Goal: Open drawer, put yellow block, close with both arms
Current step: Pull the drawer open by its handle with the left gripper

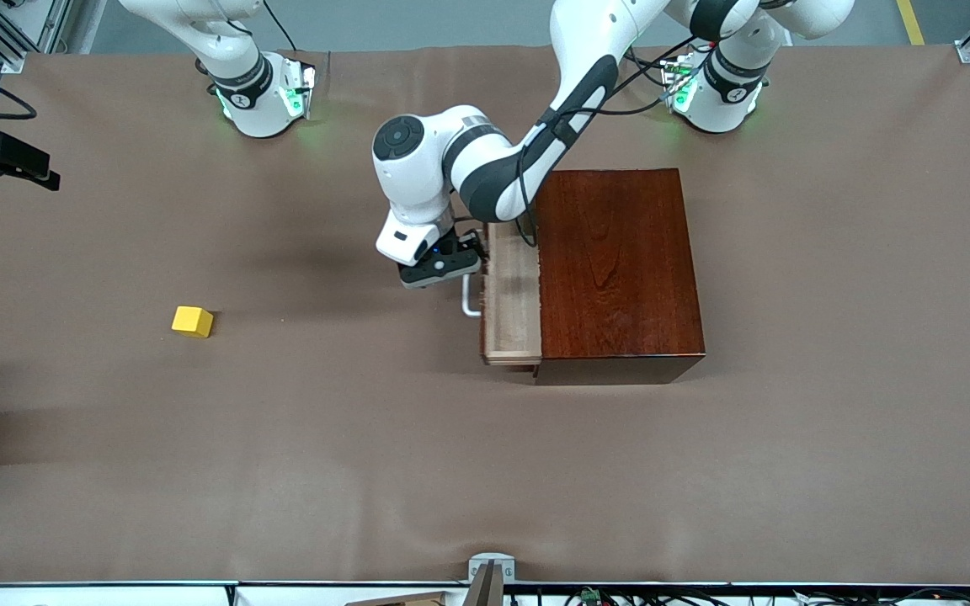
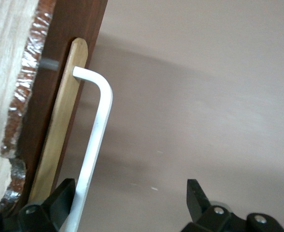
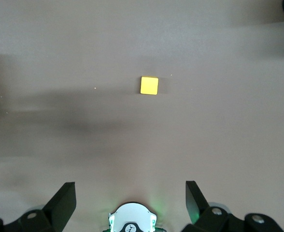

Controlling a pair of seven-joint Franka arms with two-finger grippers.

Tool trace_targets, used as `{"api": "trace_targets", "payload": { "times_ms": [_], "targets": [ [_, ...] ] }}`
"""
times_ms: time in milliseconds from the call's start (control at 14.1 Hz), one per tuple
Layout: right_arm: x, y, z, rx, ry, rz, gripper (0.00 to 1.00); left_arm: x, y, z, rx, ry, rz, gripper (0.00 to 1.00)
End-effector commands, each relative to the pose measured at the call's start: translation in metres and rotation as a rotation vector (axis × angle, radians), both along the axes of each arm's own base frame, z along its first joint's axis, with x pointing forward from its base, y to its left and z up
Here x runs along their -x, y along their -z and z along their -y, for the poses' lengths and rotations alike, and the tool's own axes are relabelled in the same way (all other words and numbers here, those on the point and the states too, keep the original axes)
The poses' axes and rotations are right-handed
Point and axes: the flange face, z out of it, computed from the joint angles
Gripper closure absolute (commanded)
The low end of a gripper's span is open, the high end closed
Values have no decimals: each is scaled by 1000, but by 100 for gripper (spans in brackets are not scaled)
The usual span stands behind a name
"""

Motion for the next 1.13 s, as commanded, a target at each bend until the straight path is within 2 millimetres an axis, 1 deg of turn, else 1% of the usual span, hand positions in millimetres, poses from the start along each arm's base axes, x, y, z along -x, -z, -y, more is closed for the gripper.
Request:
{"api": "trace_targets", "payload": {
  "times_ms": [0,212,425,708,850,1062],
  "targets": [
    [0,-1,4,-19,3,-3,0,16,-1,33,114,-16,3,0],
    [1,-2,6,-19,6,-4,0,21,-1,38,122,-6,7,0],
    [1,-1,6,-20,8,-9,0,22,-8,39,131,-5,11,0],
    [2,-1,12,-19,18,-7,0,20,-10,29,78,-24,-9,0],
    [2,-1,11,-19,17,-6,0,16,-16,29,92,-29,-2,0],
    [1,0,13,-19,20,-7,0,15,-27,34,145,-42,20,0]
  ]
}}
